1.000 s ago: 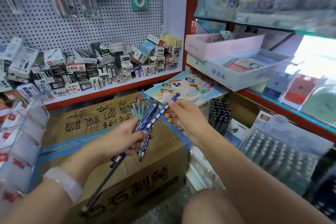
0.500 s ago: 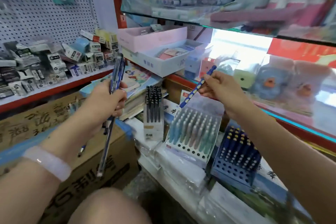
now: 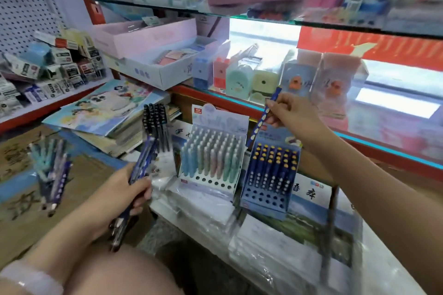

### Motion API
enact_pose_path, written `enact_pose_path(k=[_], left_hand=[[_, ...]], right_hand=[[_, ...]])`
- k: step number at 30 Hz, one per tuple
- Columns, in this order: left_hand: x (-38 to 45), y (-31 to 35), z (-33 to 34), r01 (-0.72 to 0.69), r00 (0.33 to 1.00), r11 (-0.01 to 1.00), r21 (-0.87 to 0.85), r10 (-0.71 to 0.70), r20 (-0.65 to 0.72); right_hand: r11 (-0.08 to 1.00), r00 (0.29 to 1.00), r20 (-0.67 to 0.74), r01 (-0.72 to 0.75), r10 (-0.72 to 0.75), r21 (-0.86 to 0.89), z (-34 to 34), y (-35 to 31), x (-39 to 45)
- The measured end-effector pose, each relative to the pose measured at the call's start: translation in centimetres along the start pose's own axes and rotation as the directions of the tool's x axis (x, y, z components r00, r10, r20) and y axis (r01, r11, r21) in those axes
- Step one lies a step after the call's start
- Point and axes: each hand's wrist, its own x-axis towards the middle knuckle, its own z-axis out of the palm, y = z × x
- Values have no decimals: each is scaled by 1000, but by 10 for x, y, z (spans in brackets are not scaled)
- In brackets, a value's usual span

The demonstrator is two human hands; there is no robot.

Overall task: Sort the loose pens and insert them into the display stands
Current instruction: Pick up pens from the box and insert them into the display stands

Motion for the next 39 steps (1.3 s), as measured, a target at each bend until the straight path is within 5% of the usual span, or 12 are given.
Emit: enact_pose_path(k=[7,19,39], left_hand=[[16,13,31,-57,997,992,-116,63,49],[36,11,77,-15,992,971,-240,44,117],[31,0,63,12,997,945,-326,14,77]], right_hand=[[934,996,77,-3,33,-358,15,47,-38],[786,995,50,-42,92,-617,58,98,-51],[716,976,117,-53,186,-696,75,116,-53]])
